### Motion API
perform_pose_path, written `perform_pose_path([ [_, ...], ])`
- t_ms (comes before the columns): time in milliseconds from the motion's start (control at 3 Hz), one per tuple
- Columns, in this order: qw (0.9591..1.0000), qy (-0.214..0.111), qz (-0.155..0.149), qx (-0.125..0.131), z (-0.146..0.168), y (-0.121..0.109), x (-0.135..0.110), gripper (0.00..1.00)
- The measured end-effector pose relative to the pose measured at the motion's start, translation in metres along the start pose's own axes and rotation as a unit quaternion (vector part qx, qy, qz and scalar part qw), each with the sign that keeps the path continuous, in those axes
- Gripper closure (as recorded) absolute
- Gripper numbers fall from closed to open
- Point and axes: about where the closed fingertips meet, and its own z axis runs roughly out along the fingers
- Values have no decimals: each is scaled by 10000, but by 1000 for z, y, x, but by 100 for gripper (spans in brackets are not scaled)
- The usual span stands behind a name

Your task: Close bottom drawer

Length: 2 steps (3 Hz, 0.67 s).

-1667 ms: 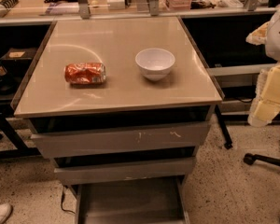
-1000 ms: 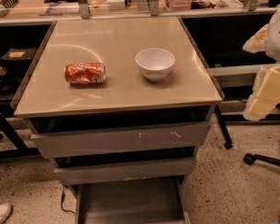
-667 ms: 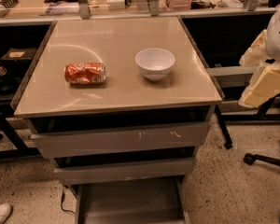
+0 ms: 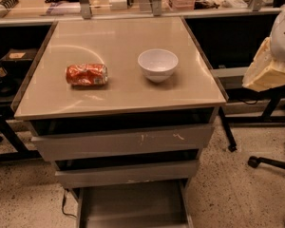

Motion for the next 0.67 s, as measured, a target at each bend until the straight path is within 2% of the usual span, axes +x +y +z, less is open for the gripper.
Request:
perform_pose_path([
  [333, 10000, 0, 1, 1, 0, 0, 0, 100],
  [667, 10000, 5, 30, 31, -2, -1, 2, 100],
])
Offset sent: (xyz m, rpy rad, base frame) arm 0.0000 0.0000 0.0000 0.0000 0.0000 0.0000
